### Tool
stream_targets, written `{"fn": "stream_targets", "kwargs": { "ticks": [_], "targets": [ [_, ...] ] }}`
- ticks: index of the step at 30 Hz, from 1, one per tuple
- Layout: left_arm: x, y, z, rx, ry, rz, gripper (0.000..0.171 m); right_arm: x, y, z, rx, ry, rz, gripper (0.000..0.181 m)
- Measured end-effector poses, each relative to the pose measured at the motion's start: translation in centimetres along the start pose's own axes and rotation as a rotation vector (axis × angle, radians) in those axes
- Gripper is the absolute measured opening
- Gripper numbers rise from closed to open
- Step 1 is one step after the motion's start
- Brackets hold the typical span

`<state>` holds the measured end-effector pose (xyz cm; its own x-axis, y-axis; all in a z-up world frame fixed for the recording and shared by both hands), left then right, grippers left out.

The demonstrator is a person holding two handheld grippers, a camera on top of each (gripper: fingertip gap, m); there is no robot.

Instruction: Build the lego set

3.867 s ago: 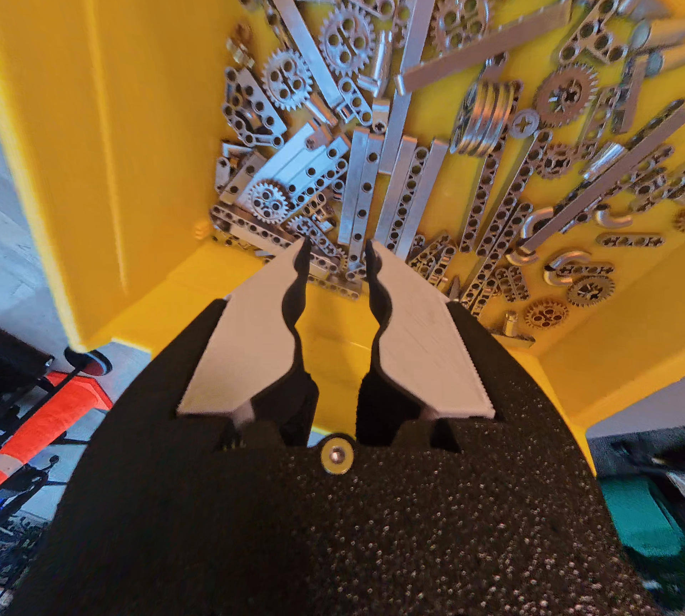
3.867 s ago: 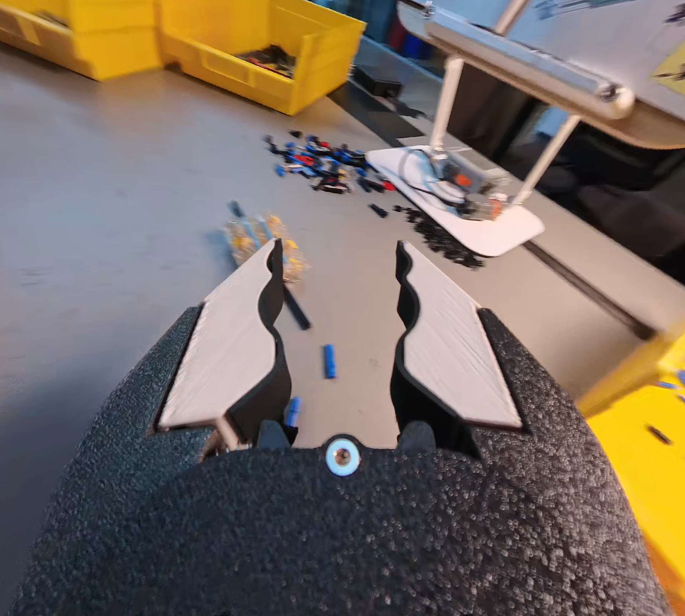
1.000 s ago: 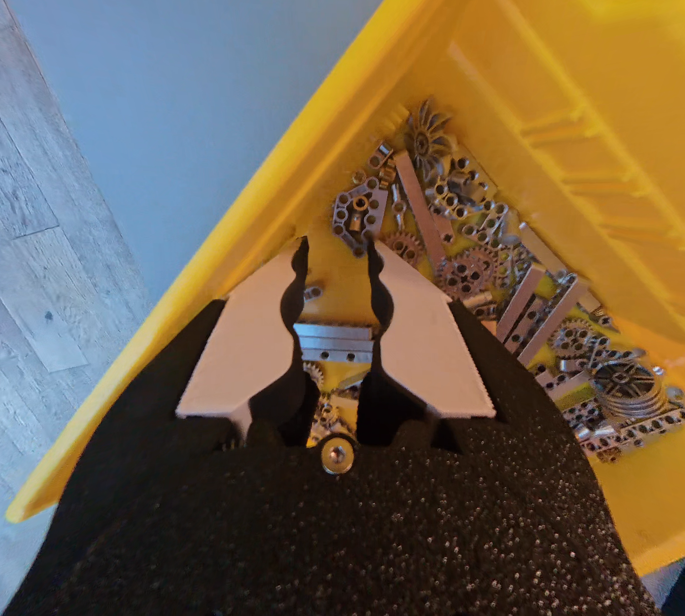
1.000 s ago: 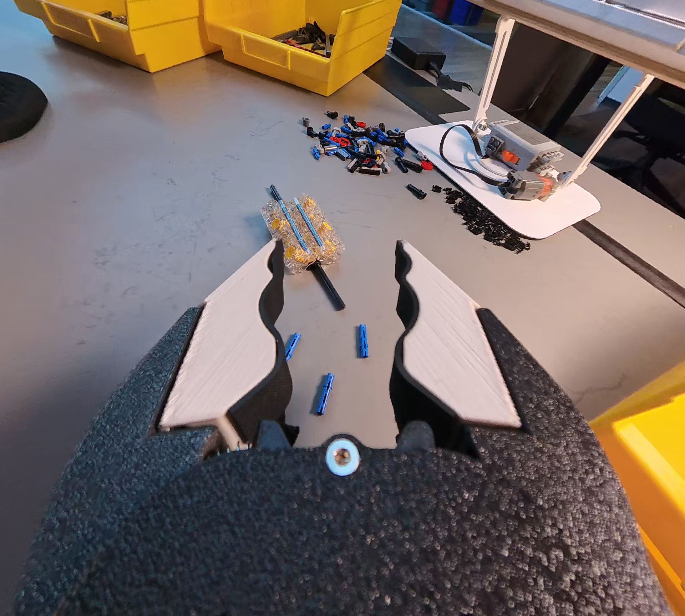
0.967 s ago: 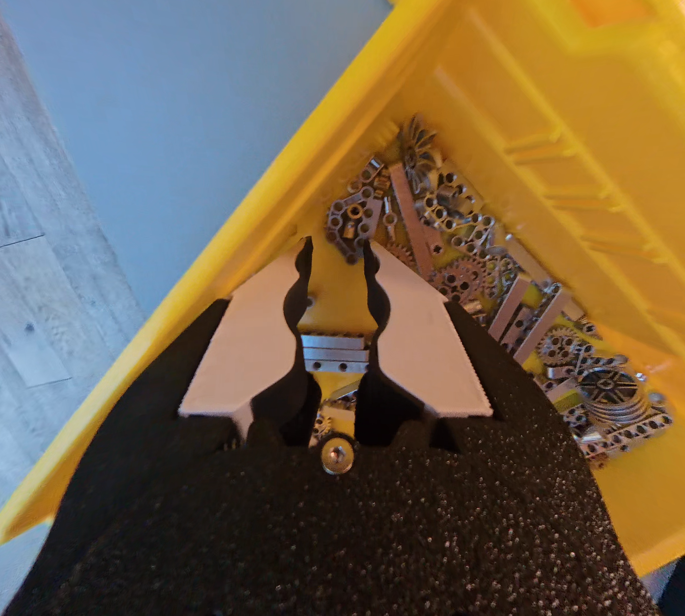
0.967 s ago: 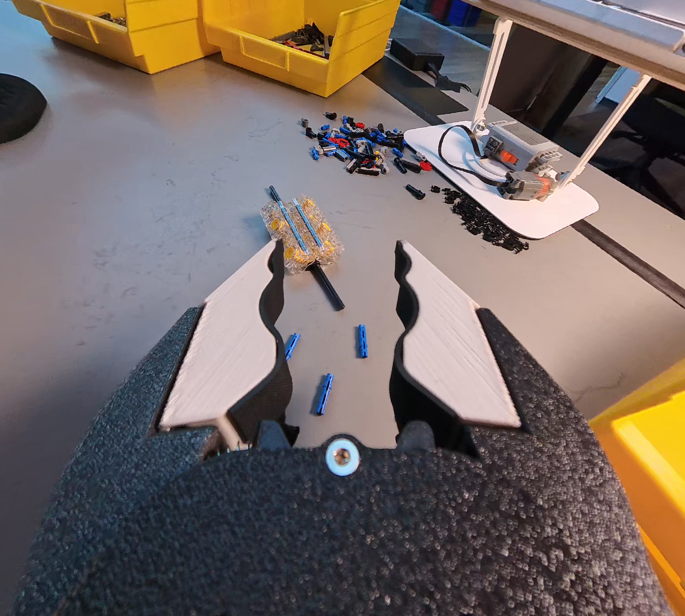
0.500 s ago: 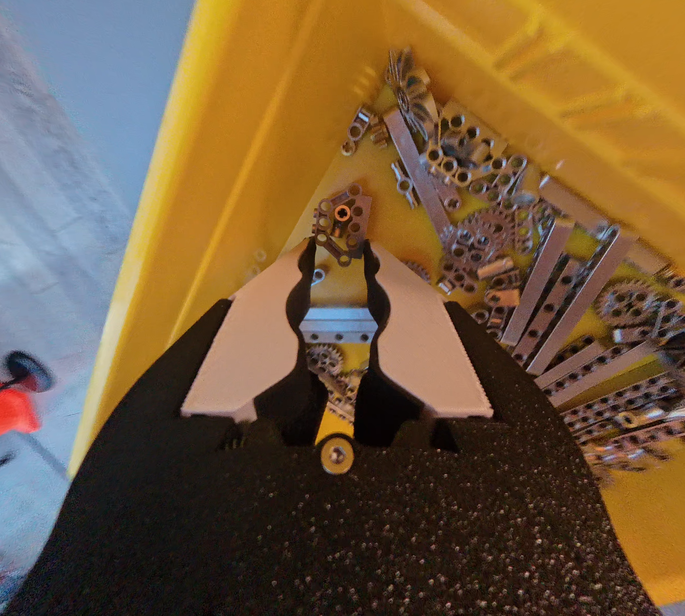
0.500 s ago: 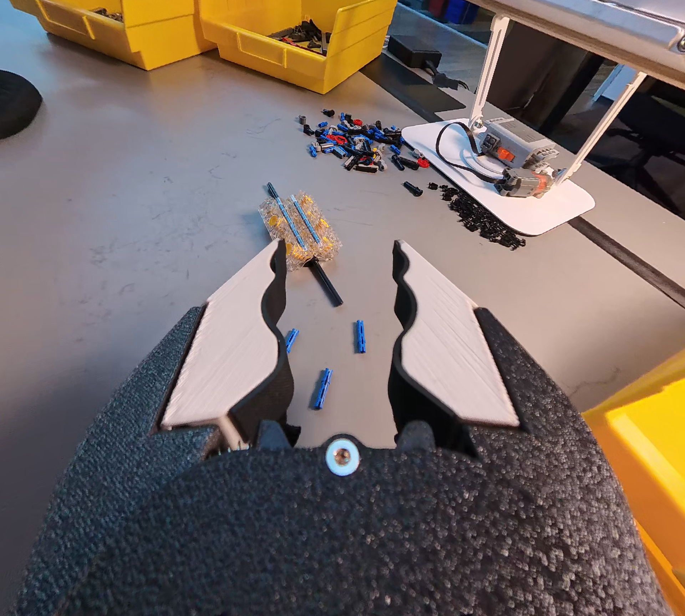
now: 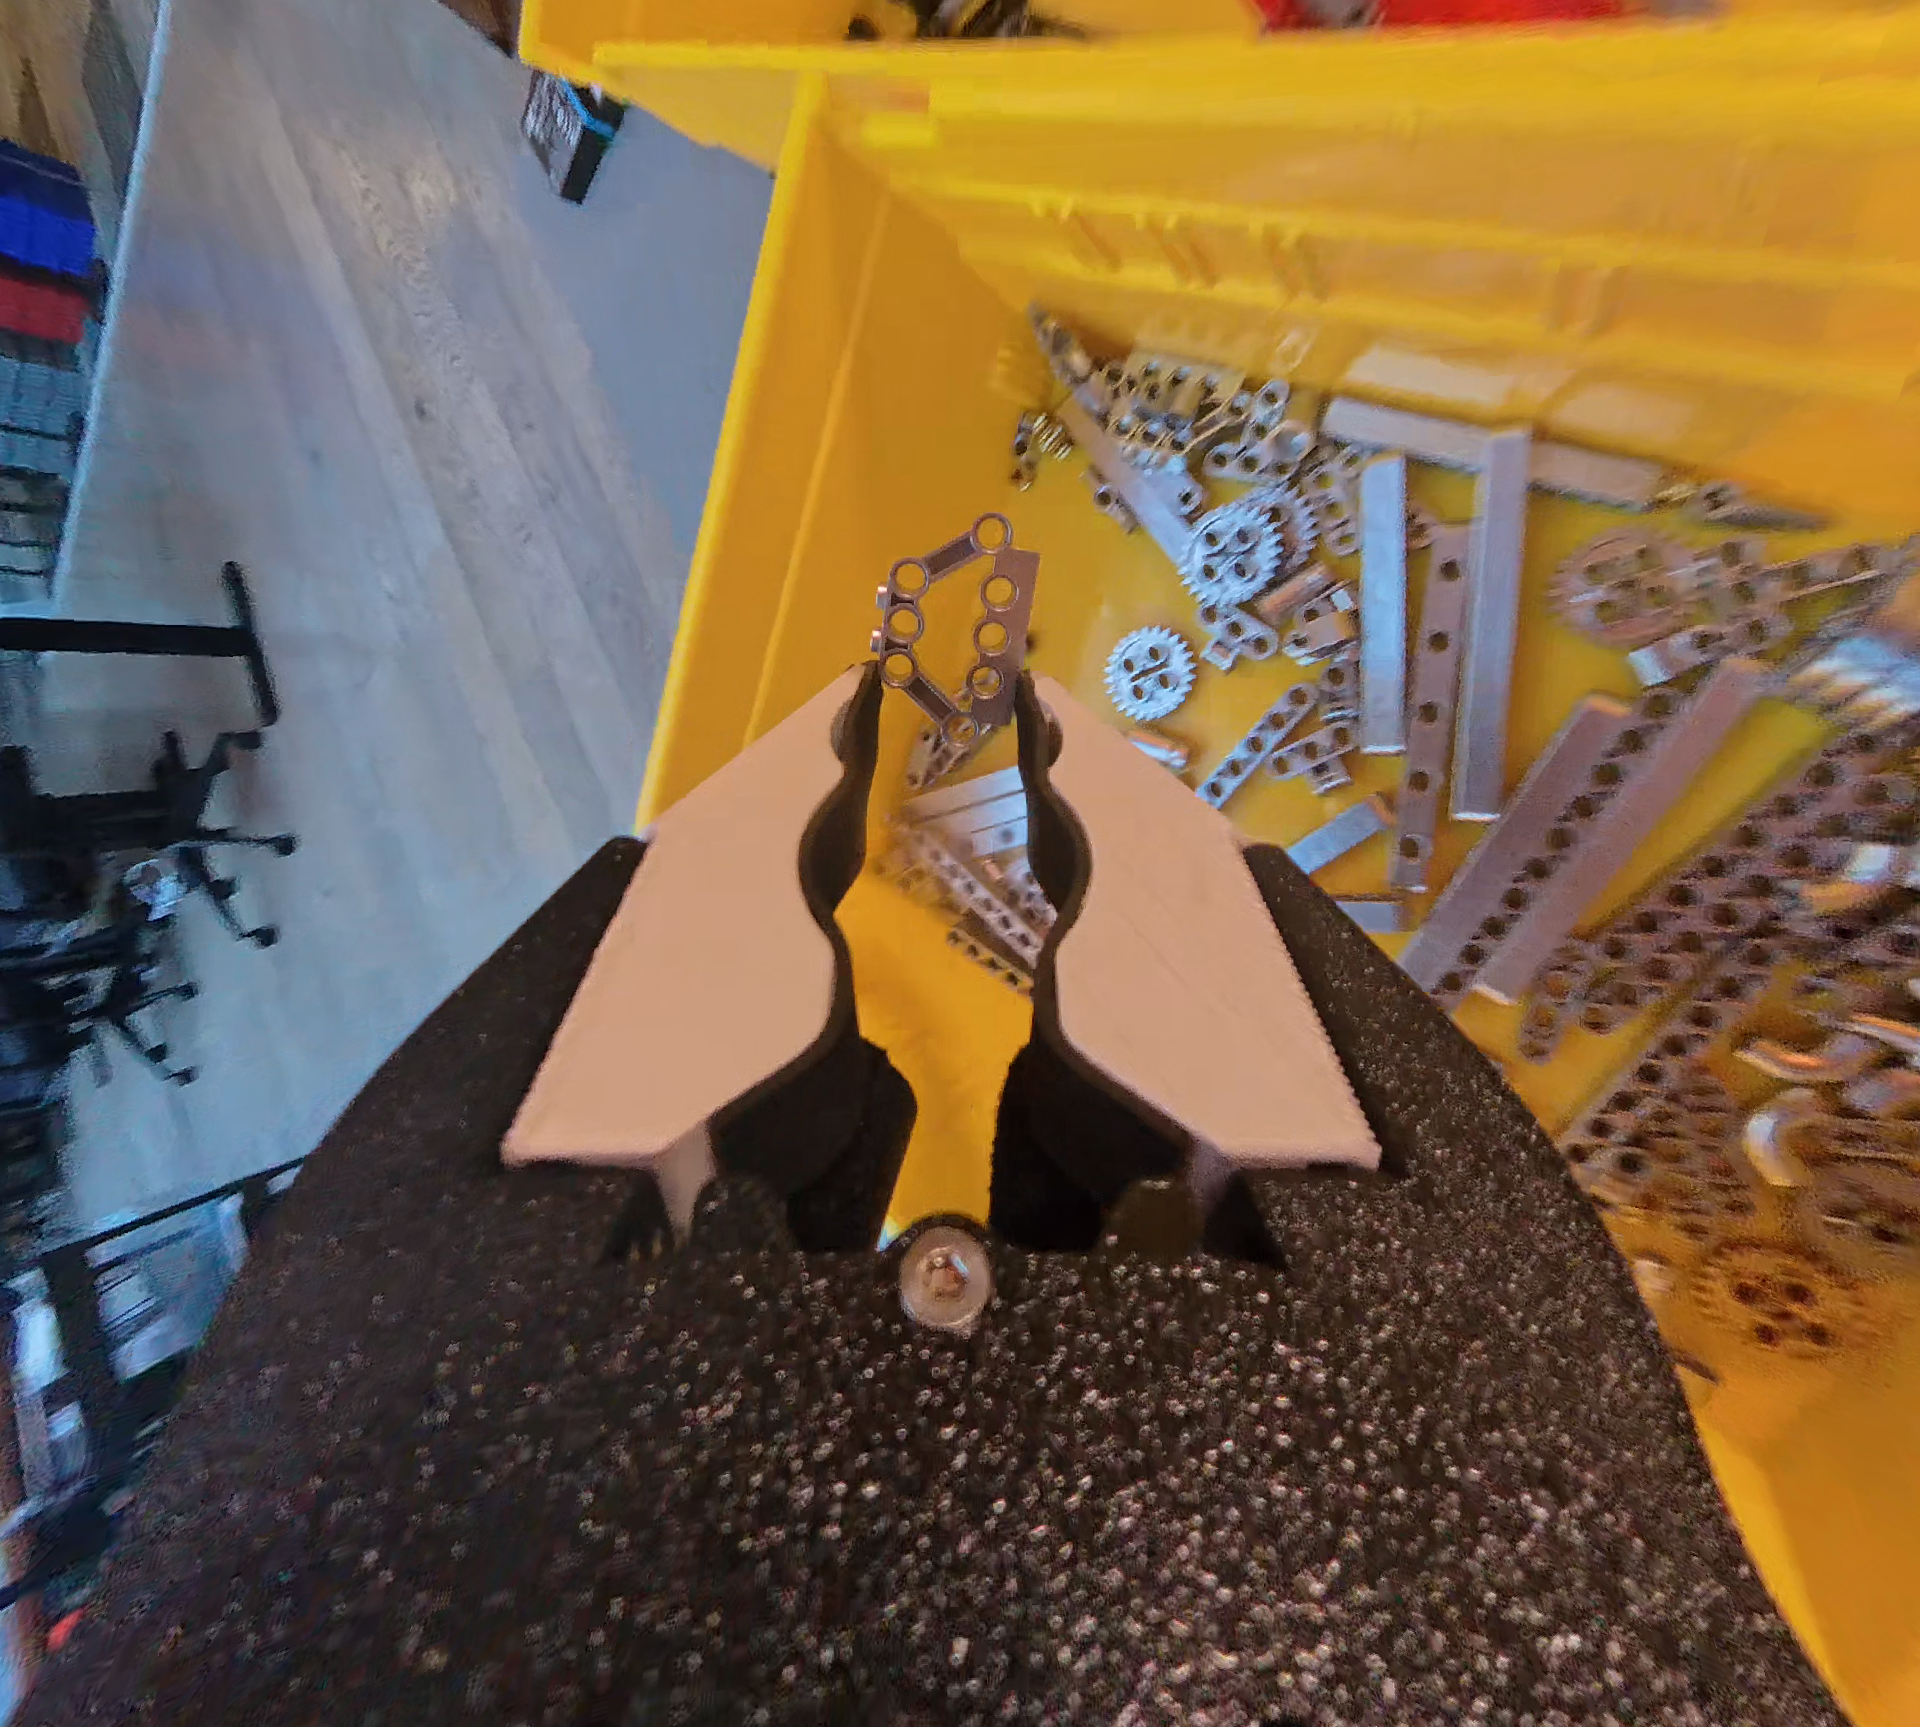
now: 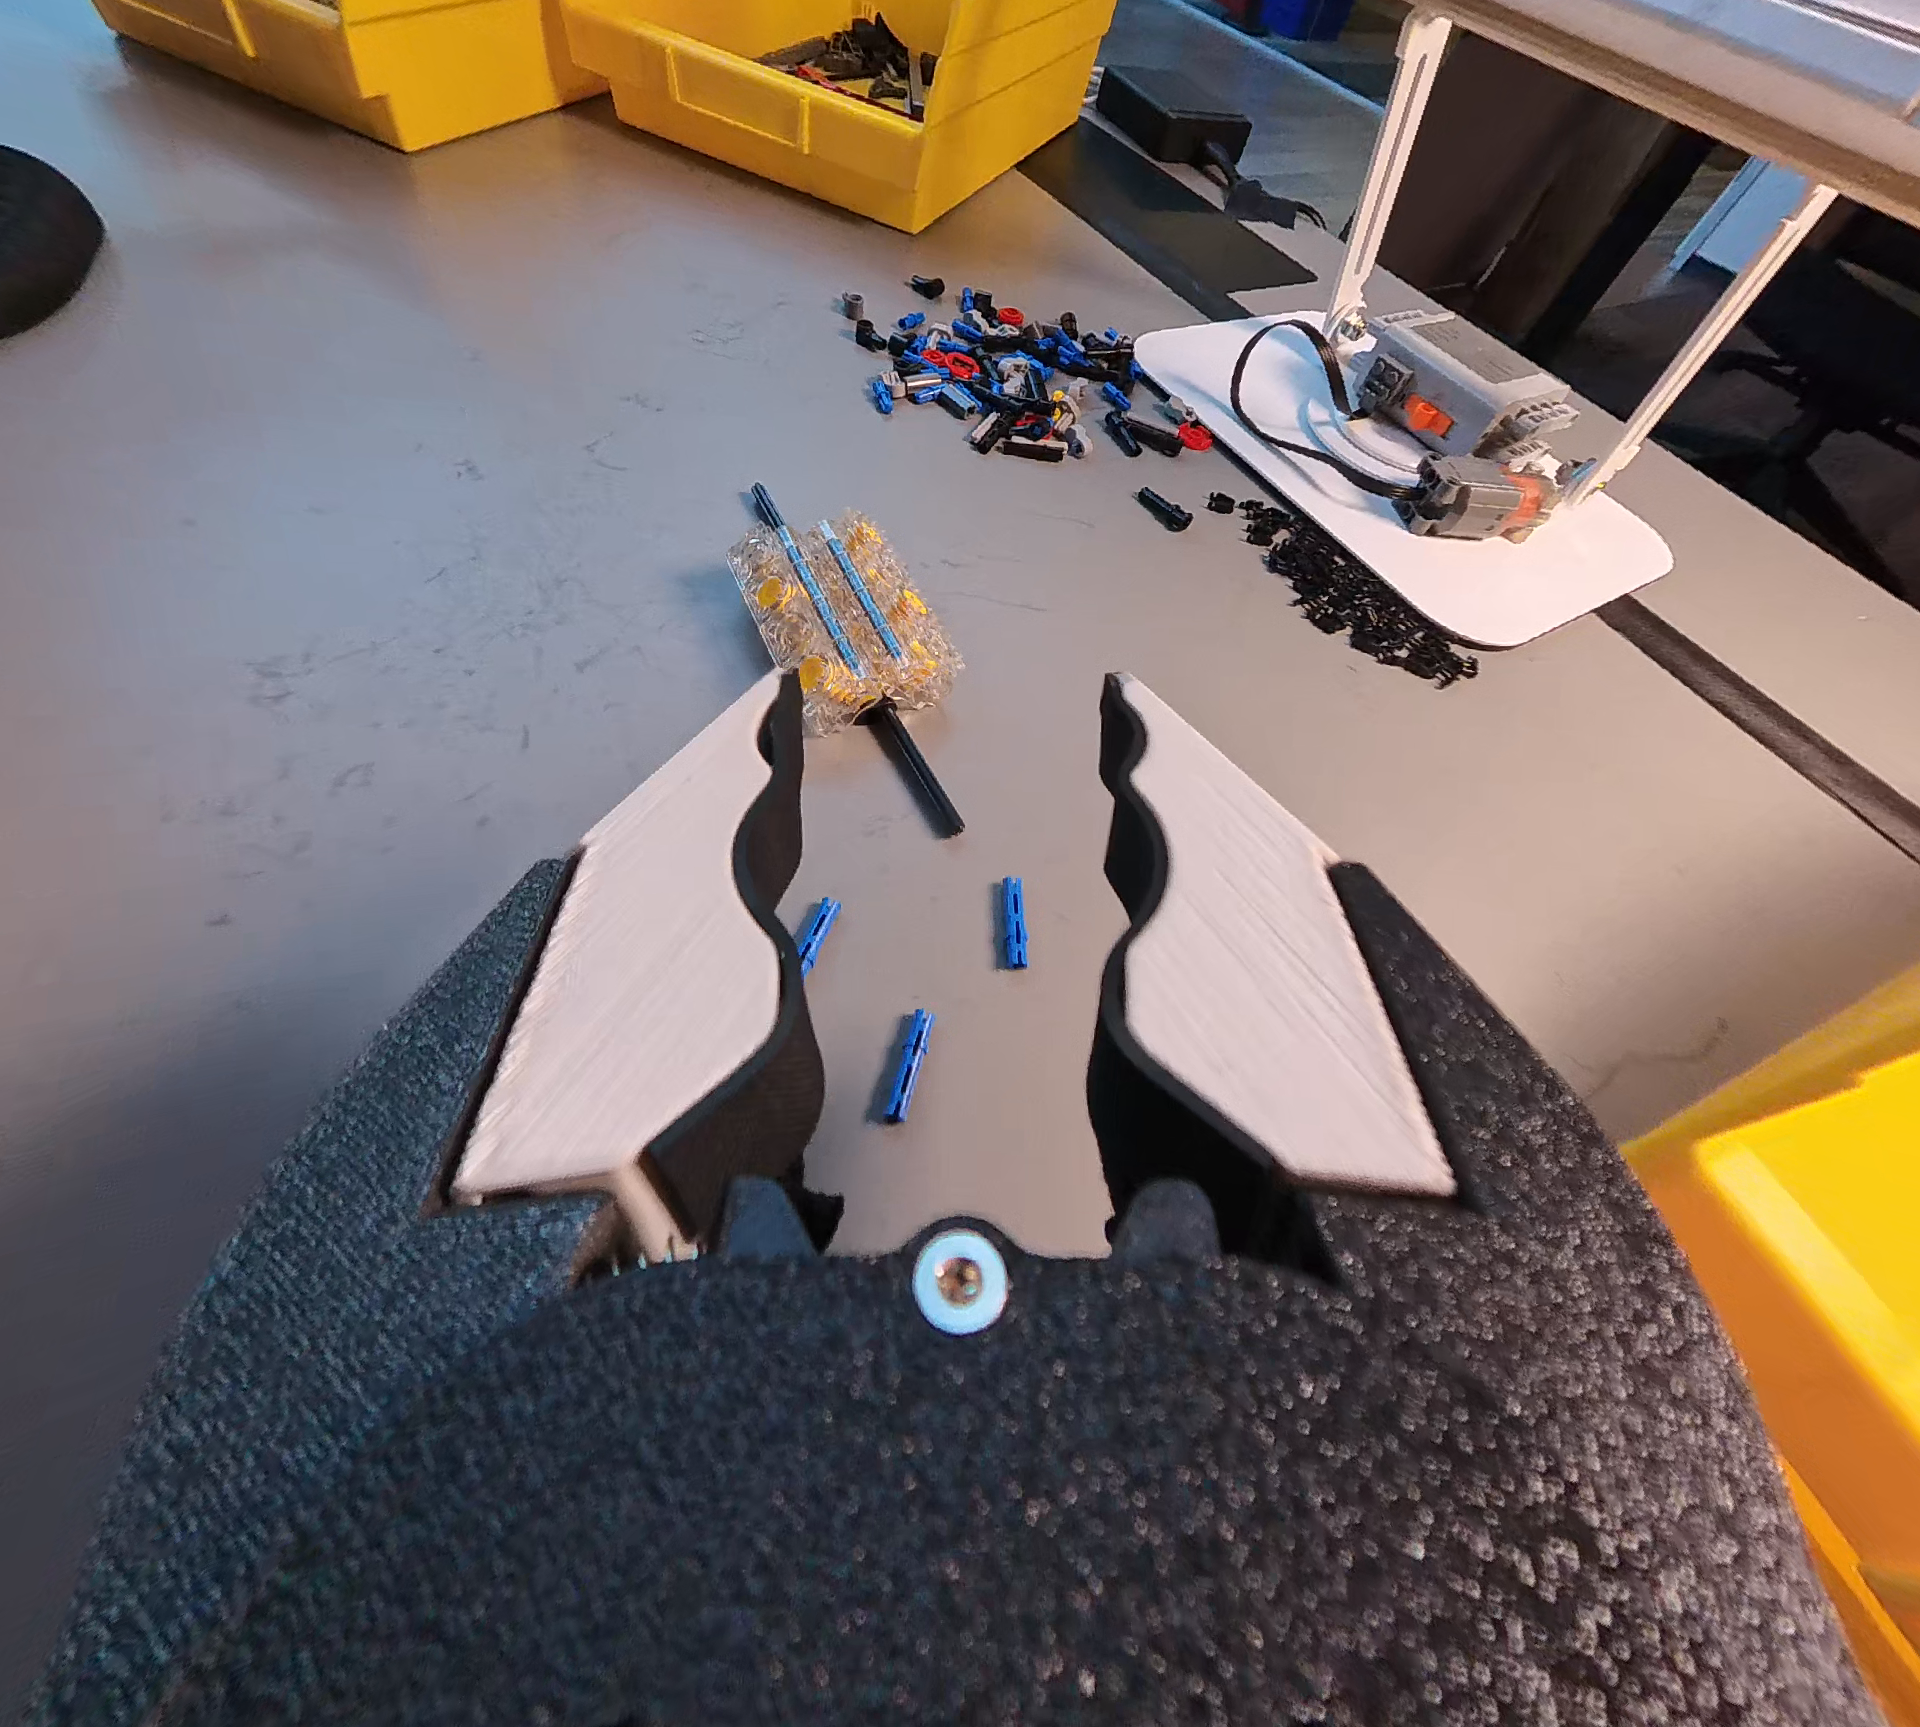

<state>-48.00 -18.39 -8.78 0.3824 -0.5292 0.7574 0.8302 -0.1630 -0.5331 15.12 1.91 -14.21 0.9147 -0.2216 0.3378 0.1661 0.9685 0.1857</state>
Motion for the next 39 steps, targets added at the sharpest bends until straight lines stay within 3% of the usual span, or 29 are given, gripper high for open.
{"fn": "stream_targets", "kwargs": {
  "ticks": [6, 11, 14, 18, 22, 27, 36, 39],
  "targets": [
    [7.2, 4.5, 5.3, 0.119, 0.415, -0.142, 0.025, 0.0, -0.3, 0.0, 0.012, -0.003, 0.009, 0.056],
    [12.1, 14.9, 12.2, 0.036, 0.674, -0.273, 0.025, -0.3, -1.8, 1.3, 0.003, 0.068, 0.089, 0.058],
    [11.9, 23.2, 16.1, -0.013, 0.725, -0.497, 0.025, -0.6, -3.2, 2.1, 0.033, 0.091, 0.141, 0.059],
    [9.6, 33.5, 20.3, -0.160, 0.664, -0.766, 0.025, -0.4, -4.1, 2.1, 0.091, 0.075, 0.159, 0.059],
    [8.0, 39.9, 22.8, -0.310, 0.567, -0.930, 0.025, 0.8, -3.0, 1.9, 0.118, 0.070, 0.089, 0.059],
    [6.5, 42.7, 22.9, -0.375, 0.463, -0.977, 0.026, 1.7, -1.8, 0.9, 0.108, -0.009, 0.089, 0.055],
    [6.2, 43.3, 22.2, -0.296, 0.559, -1.017, 0.033, -0.2, -3.7, -2.4, 0.126, -0.235, 0.244, 0.043],
    [6.2, 43.6, 22.2, -0.325, 0.573, -0.977, 0.025, -0.4, -4.4, -2.8, 0.138, -0.274, 0.283, 0.038]
  ]
}}
Point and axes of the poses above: each gripper's, where its closed fingertips meet, x back along the fingers, z out of its top, y = z × x across the jaws, the point moved 7 cm from there along x, back along the fingers, and after that the axes turned 3 degrees about -z, right-handed, at the moved point
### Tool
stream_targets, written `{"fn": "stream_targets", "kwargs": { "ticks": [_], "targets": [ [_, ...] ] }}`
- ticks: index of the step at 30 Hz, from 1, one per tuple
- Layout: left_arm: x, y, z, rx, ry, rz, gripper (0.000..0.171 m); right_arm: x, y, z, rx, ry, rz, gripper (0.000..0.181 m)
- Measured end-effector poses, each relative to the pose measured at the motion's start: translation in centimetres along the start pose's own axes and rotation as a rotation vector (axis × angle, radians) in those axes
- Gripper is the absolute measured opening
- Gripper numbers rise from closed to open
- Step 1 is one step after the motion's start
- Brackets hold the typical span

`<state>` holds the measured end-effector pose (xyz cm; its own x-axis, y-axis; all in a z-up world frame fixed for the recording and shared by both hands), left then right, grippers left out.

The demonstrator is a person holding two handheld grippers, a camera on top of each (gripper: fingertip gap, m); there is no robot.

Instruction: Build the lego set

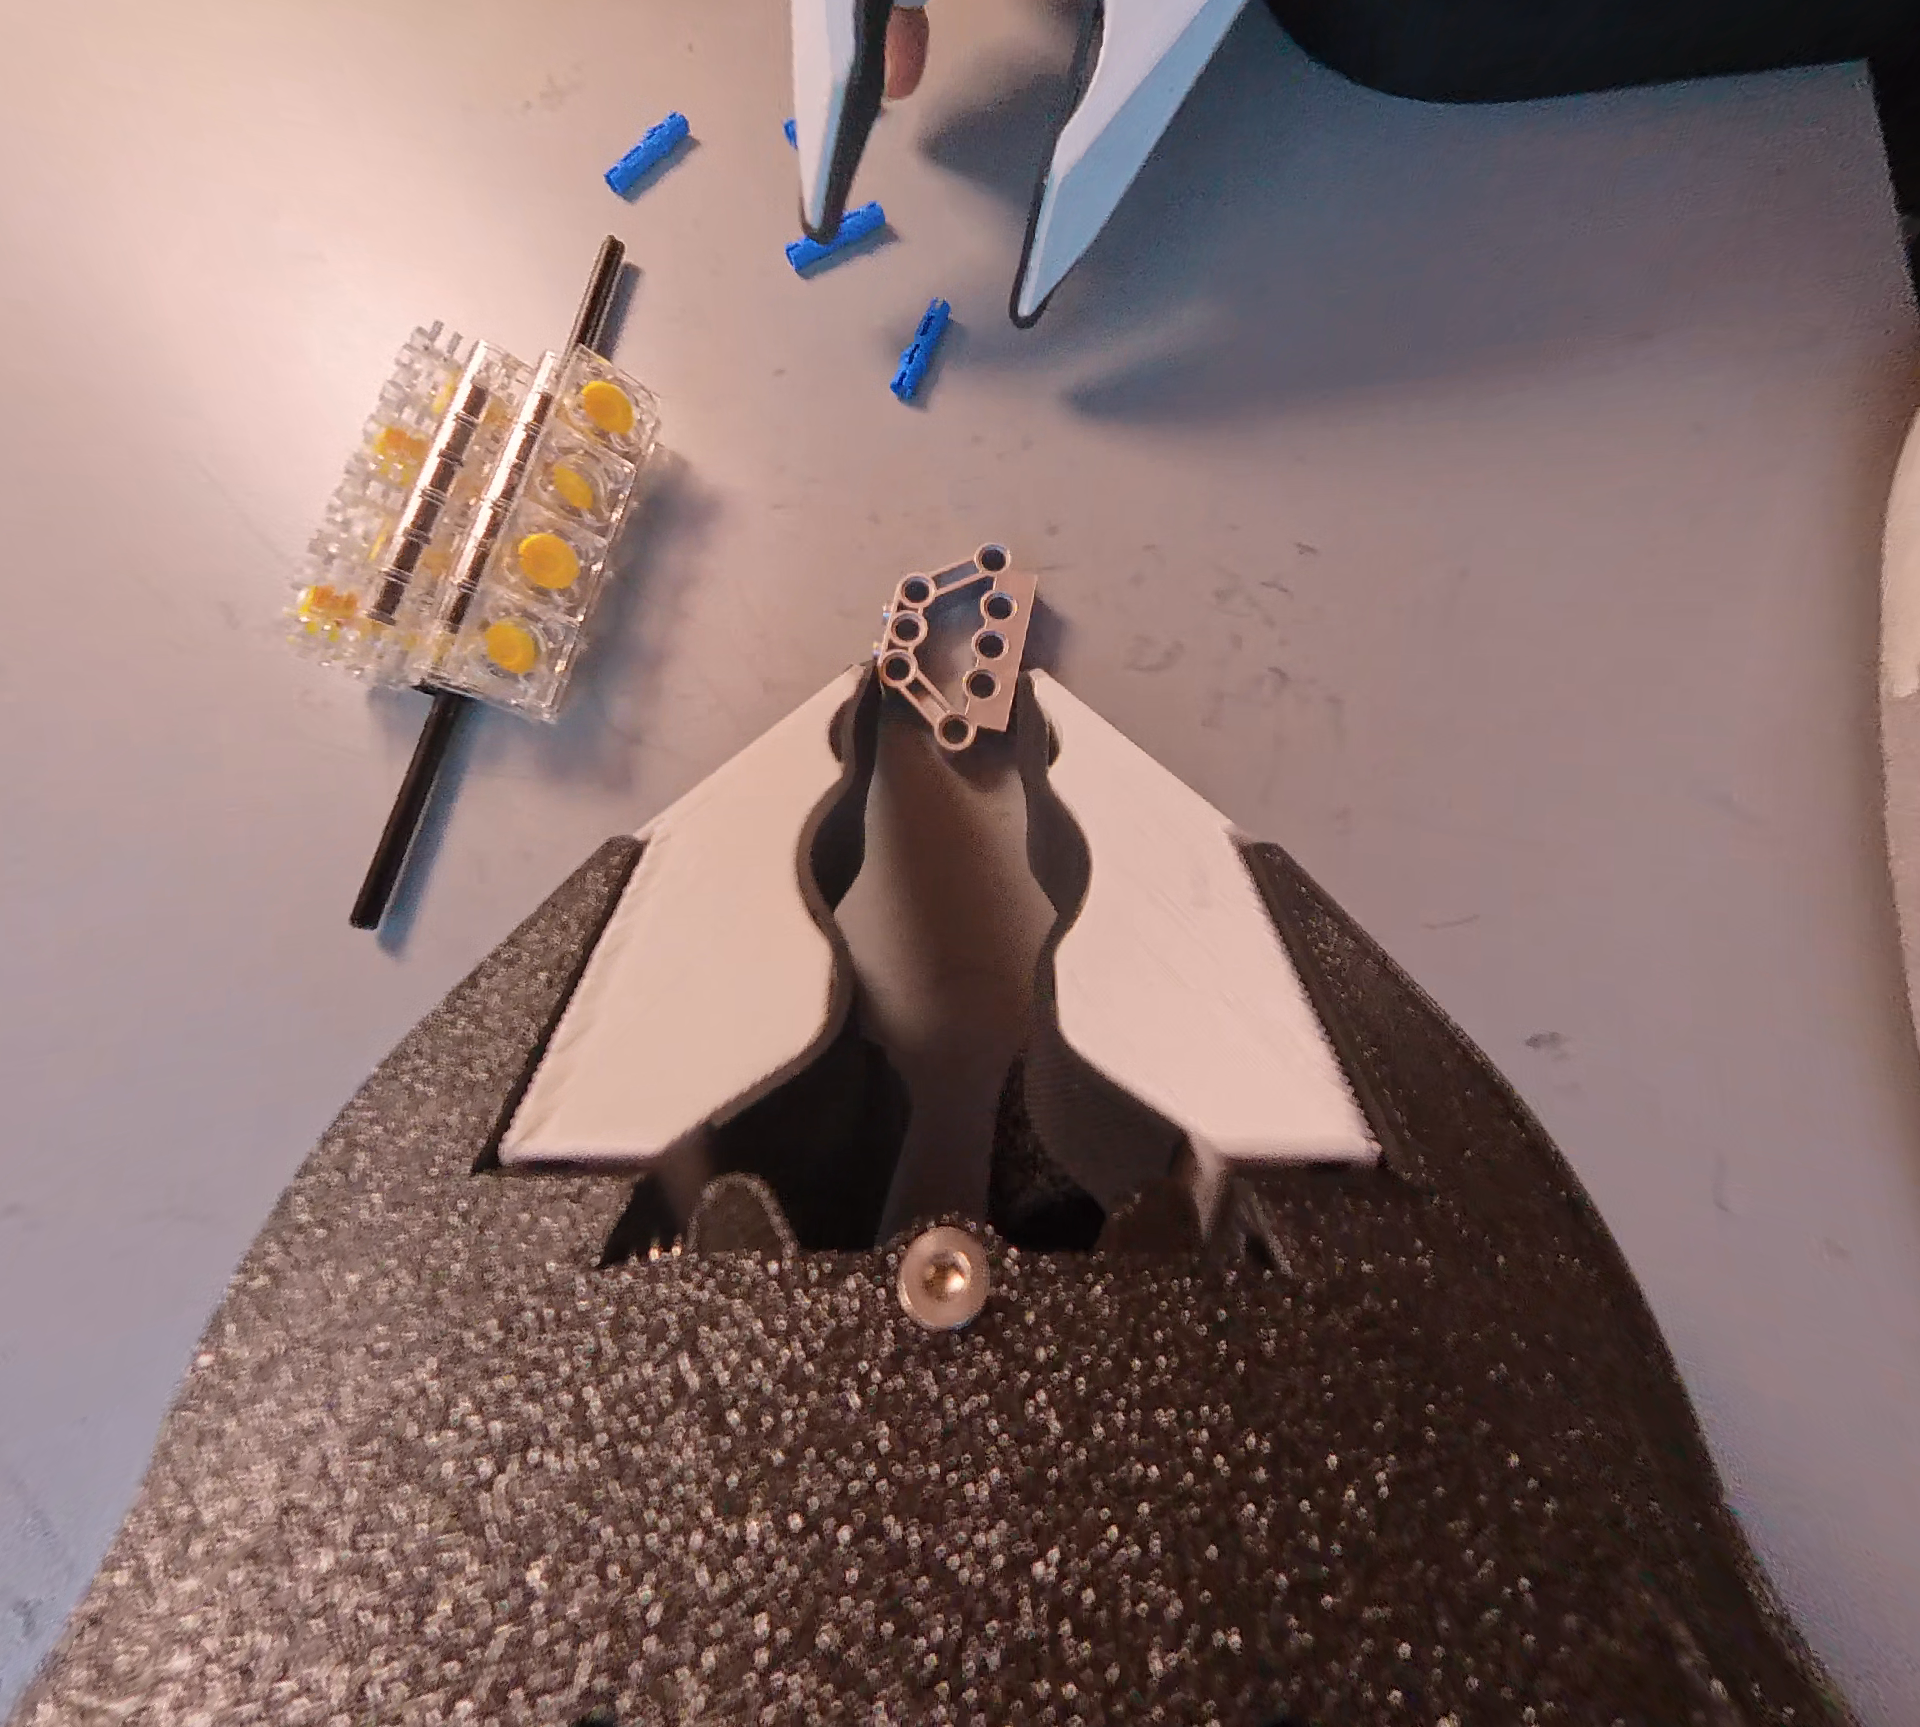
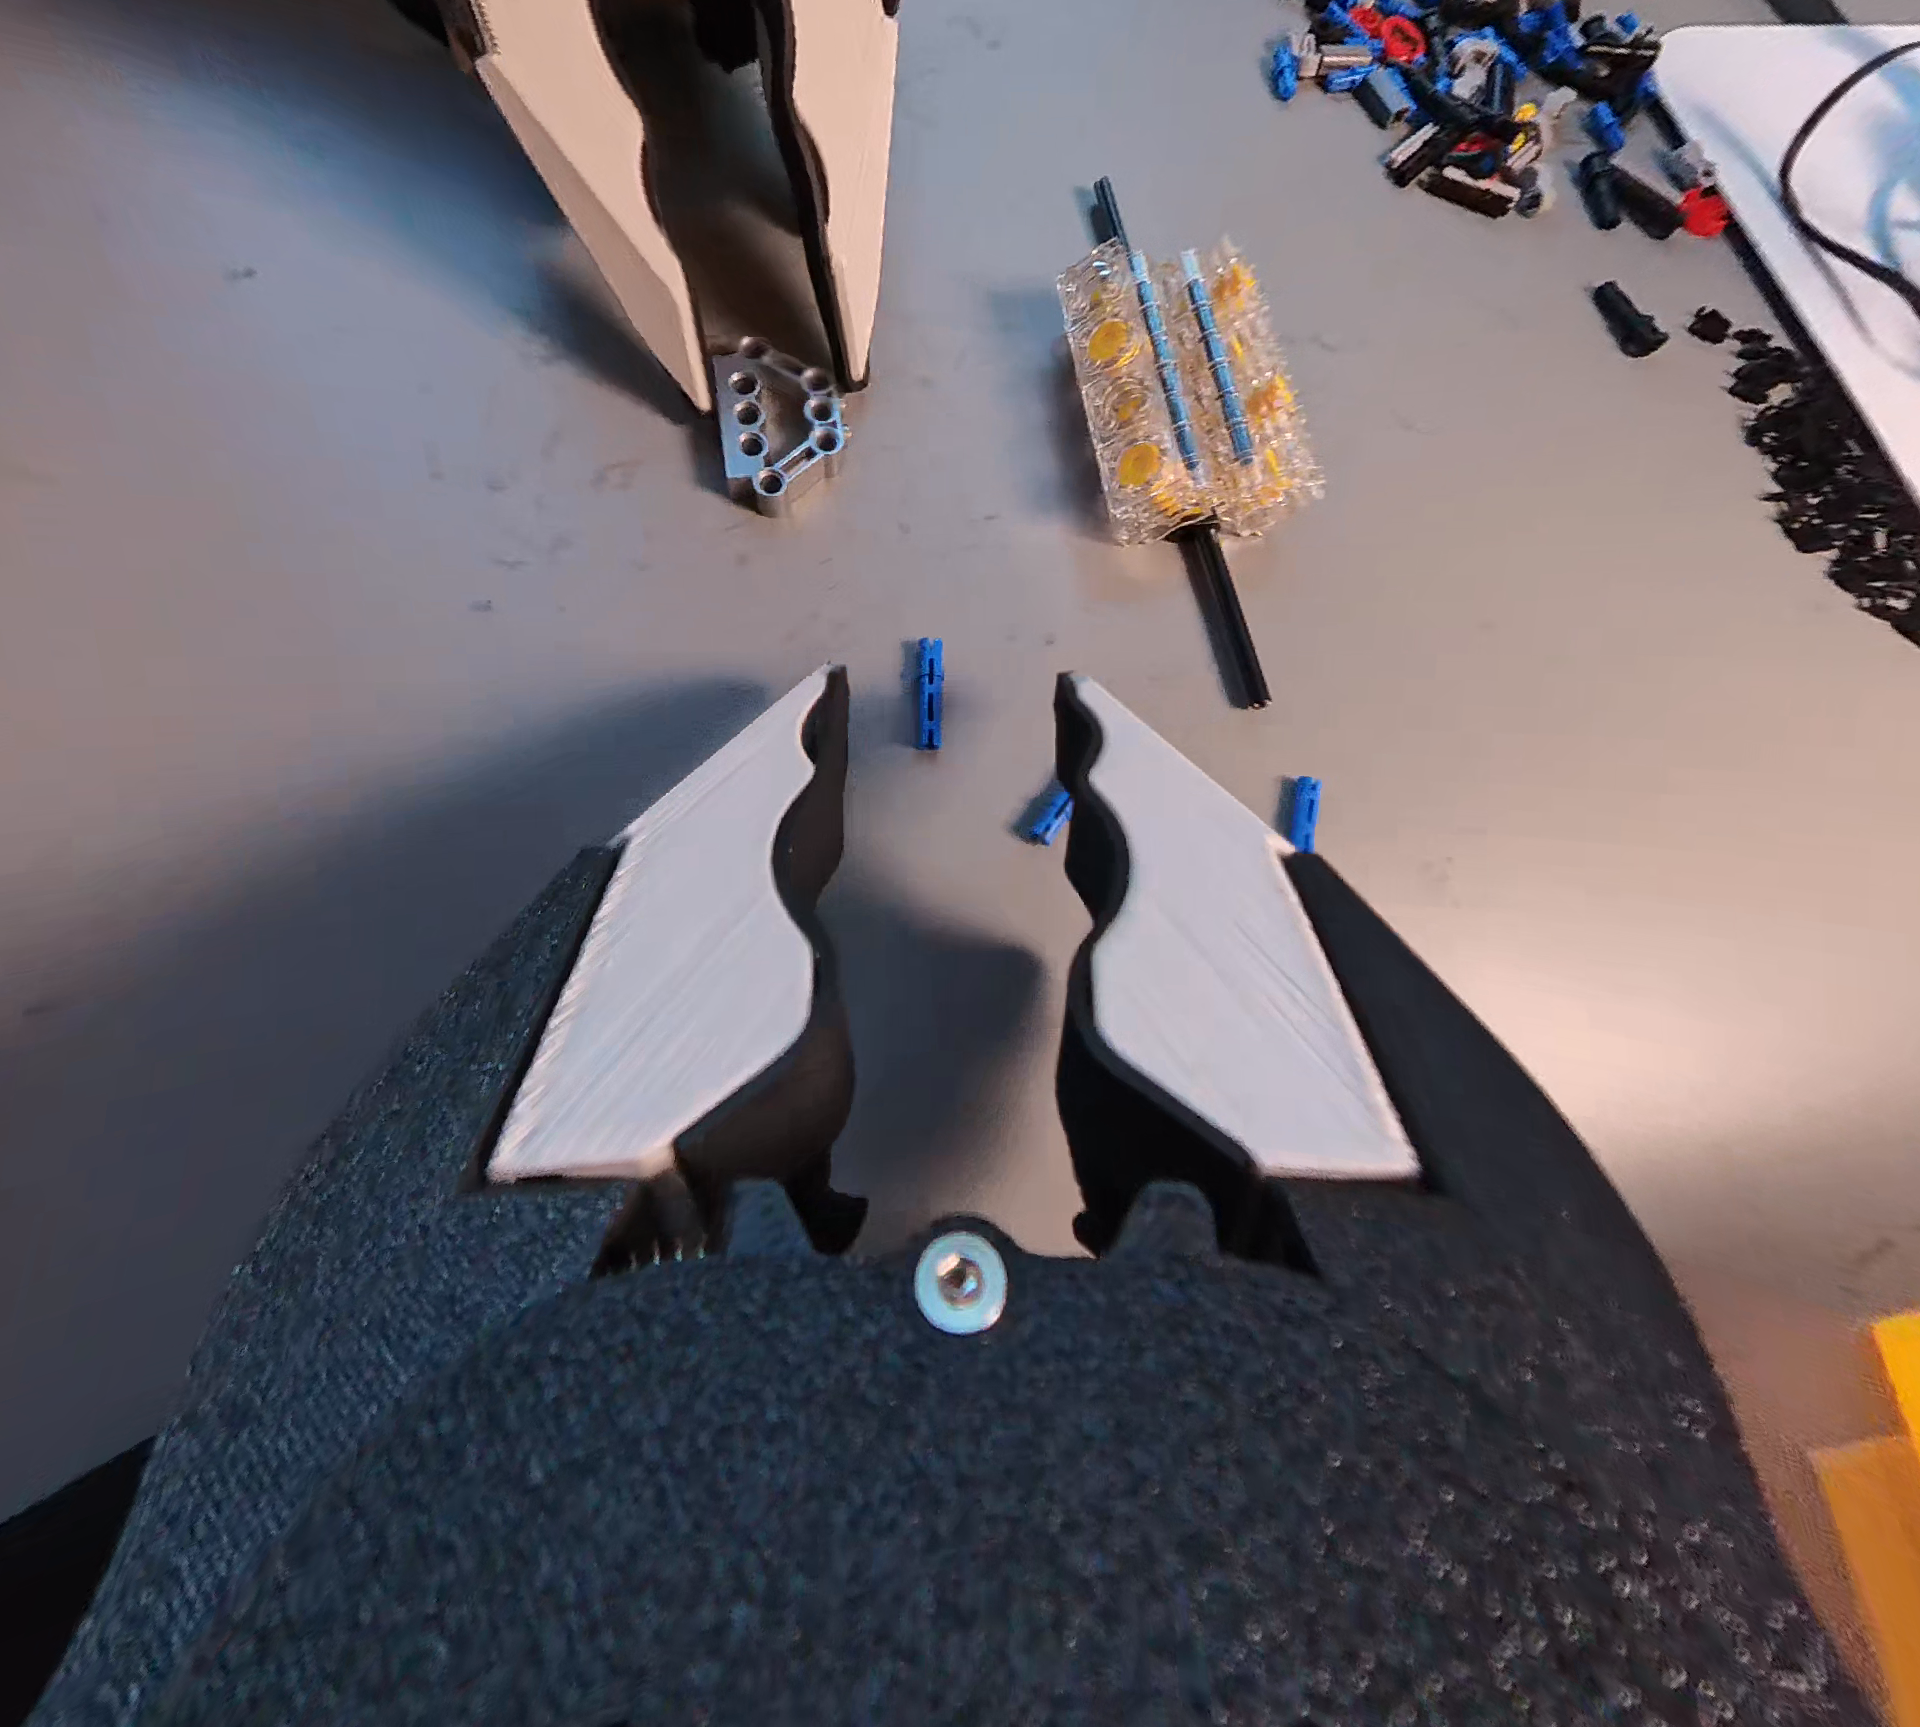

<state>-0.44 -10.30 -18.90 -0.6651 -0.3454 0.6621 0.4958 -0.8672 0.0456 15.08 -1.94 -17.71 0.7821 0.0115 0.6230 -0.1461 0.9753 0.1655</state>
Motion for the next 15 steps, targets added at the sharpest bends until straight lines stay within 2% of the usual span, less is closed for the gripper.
{"fn": "stream_targets", "kwargs": {
  "ticks": [2, 4, 8, 15],
  "targets": [
    [-0.15, 0.15, 0.08, -0.019, -0.005, 0.021, 0.020, -0.14, -0.37, -0.07, 0.003, -0.017, 0.021, 0.033],
    [-0.26, 0.07, 0.11, -0.035, -0.009, 0.067, 0.000, -0.30, -0.46, -0.25, 0.002, -0.042, 0.022, 0.027],
    [-0.32, 0.07, 0.16, -0.034, -0.011, 0.099, 0.001, -0.41, -0.51, -0.43, -0.002, -0.060, 0.027, 0.027],
    [-0.22, 0.01, 0.11, -0.027, 0.003, 0.085, 0.019, -0.25, -0.85, -0.21, 0.001, -0.054, 0.042, 0.028]
  ]
}}
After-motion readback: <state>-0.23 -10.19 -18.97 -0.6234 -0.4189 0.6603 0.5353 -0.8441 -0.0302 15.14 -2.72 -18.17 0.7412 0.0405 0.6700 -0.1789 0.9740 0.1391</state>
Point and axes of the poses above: each gripper's, where its closed fingertips meet, x back along the fingers, z out of its top, y = z × x across the jaws, the point moved 7 cm from there along x, back along the fingers, and after that the axes turned 3 degrees about -z, right-handed, at the moved point
